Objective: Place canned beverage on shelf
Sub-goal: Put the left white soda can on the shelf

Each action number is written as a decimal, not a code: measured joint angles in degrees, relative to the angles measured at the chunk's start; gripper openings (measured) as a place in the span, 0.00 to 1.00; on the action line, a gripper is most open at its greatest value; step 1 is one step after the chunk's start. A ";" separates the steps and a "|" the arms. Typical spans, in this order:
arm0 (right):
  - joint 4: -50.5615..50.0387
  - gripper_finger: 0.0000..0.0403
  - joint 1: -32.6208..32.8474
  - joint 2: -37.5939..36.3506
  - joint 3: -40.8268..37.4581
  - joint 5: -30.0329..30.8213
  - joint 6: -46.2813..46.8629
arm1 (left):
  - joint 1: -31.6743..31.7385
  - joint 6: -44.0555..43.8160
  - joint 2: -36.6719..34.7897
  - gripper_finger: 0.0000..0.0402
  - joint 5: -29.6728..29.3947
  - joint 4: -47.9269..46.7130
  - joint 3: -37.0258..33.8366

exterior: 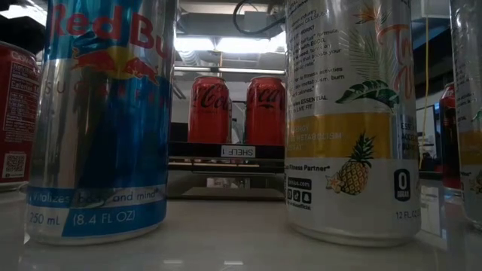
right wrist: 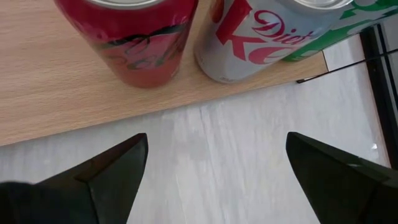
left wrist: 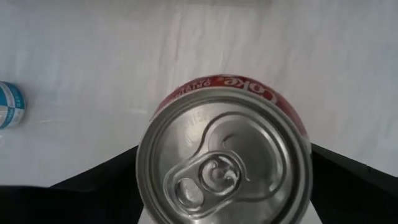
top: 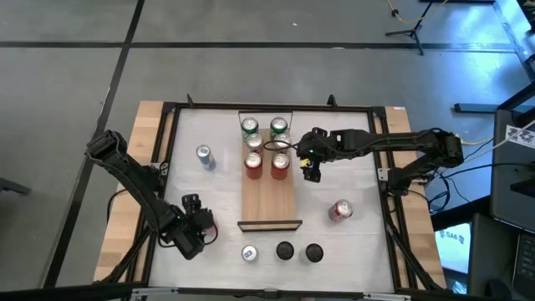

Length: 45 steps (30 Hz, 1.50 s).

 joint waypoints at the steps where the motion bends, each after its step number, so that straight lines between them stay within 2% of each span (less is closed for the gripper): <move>1: 0.00 0.94 0.00 0.00 0.00 0.00 0.00 | 0.00 -0.09 0.00 0.87 0.36 -0.04 0.00; 9: 0.00 0.94 0.00 0.00 0.00 0.00 0.00 | 0.38 -2.00 -0.41 0.69 3.47 0.06 0.04; 16: -0.02 0.94 0.00 0.00 0.00 0.00 0.00 | 3.81 -1.61 -2.01 0.68 8.34 -0.32 0.05; 19: -0.02 0.94 0.00 0.00 0.00 -0.02 0.00 | 5.94 -0.40 -2.53 0.68 10.36 -3.79 1.53; 23: -0.04 0.94 -0.02 0.00 0.00 0.00 0.00 | 8.43 3.83 -2.60 0.69 9.79 -9.31 6.51; 32: -0.02 0.94 -0.02 0.00 0.00 -0.02 0.00 | 17.28 15.30 -2.69 0.69 4.18 -18.61 20.25; 38: -0.02 0.94 -0.02 0.00 0.00 -0.02 0.00 | 24.59 24.57 -2.69 0.69 2.94 -18.31 26.80; 45: 0.00 0.94 -0.02 0.00 0.00 -0.02 0.00 | 32.11 34.64 -1.96 0.69 4.80 -9.19 27.61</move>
